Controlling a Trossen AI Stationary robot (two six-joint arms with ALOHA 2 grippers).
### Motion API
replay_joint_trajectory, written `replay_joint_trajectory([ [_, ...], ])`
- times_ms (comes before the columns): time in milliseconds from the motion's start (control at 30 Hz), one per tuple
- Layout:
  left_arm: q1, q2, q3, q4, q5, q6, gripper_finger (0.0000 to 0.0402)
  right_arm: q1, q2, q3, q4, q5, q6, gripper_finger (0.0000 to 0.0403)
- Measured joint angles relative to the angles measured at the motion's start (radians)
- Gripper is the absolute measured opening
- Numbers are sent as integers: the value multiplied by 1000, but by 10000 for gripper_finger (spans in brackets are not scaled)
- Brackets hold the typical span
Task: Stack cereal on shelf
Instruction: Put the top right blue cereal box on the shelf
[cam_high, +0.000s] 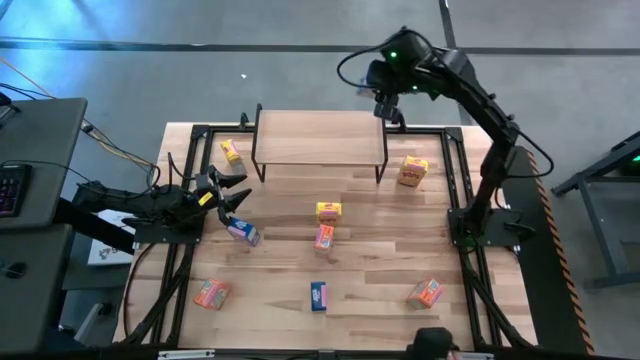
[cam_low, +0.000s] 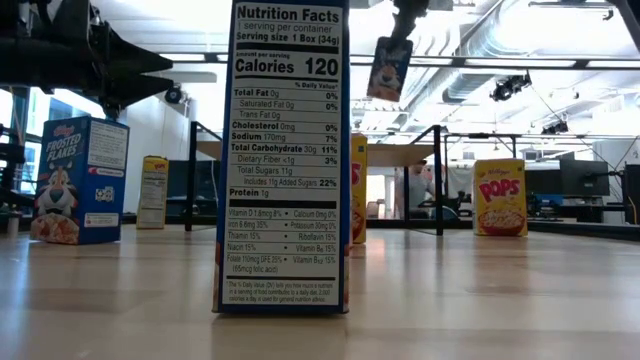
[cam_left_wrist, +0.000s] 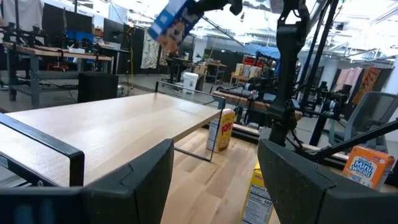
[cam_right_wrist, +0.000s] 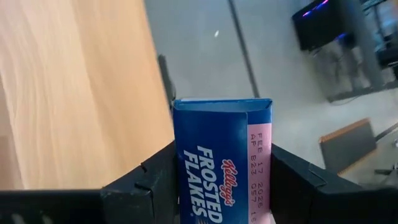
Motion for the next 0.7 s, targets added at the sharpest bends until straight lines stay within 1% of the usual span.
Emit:
replay_joint_trajectory([
  [333,0,0,0,0,0,1,225,1,76,0,-74,-30,-7,188],
  [500,0,0,0,0,0,1,225,0,119,0,-88,-71,-20,188],
  [700,0,0,0,0,0,1,225,1,145,-1,-100,-71,-57,188],
])
